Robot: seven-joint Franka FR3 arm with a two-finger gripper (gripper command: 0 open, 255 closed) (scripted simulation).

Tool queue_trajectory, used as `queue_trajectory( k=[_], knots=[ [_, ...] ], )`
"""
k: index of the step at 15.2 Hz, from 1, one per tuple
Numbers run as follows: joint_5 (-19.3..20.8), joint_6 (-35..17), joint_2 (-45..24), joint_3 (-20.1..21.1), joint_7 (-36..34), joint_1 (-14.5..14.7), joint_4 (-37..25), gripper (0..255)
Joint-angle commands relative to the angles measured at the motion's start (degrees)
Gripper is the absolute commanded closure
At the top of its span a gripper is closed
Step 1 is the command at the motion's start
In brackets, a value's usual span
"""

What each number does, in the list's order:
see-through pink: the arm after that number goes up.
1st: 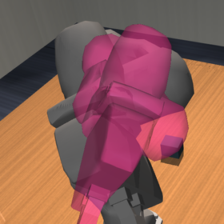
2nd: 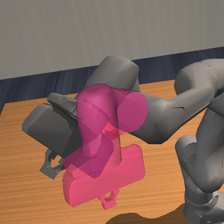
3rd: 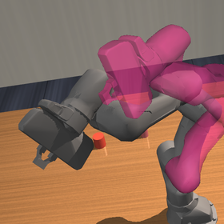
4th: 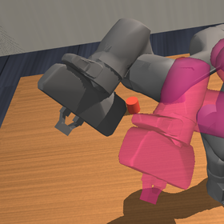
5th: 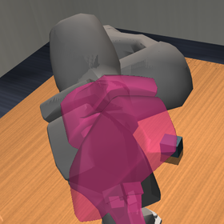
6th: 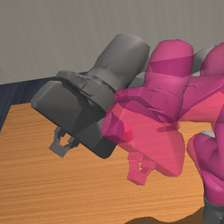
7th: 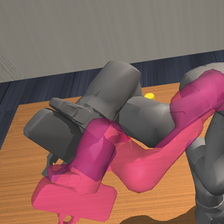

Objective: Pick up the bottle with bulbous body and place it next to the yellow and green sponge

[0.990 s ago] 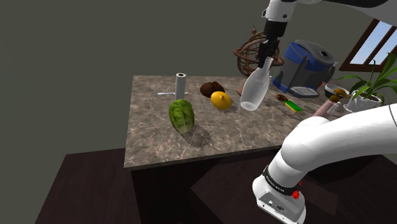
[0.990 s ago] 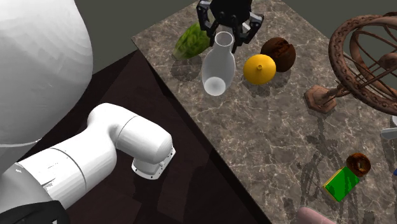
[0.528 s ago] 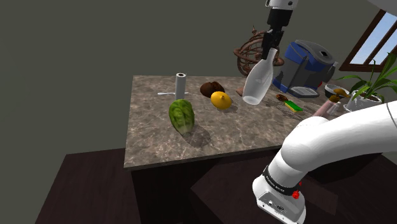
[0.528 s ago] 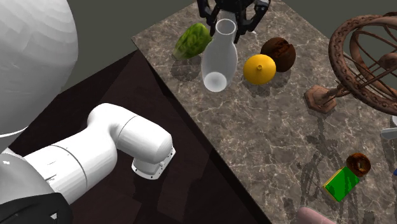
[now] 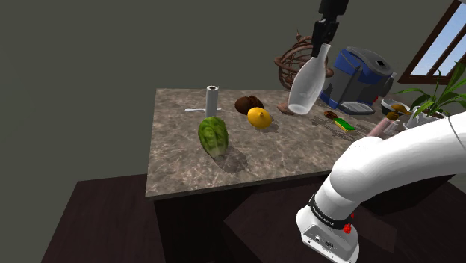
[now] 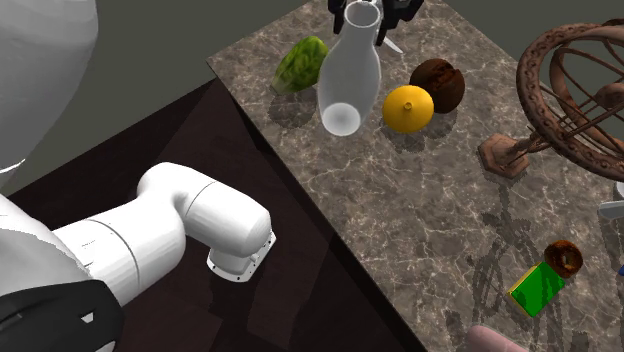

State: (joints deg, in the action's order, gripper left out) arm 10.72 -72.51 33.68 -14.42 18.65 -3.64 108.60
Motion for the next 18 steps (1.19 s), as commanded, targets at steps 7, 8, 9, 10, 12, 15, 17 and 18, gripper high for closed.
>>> queue_trajectory(
  k=[7,8,9,10,12,15,17,18],
  knots=[
    [-0.5,6.1,-3.7,0.2,0.9,0.4,-9.8,255],
    [-0.6,6.8,-4.3,0.2,1.0,0.4,-11.1,255],
    [-0.6,7.2,-4.5,0.2,1.1,0.4,-11.6,255],
    [0.0,6.1,-4.5,-0.9,2.3,0.2,-10.8,255],
    [1.1,4.0,-4.7,-3.2,4.8,-0.2,-9.3,255],
    [2.5,0.9,-5.5,-6.8,8.5,-0.8,-7.7,255],
    [3.3,-1.2,-6.5,-9.2,11.0,-1.2,-7.0,255],
    [3.6,-2.3,-7.0,-10.4,12.3,-1.4,-6.7,255]
  ],
)
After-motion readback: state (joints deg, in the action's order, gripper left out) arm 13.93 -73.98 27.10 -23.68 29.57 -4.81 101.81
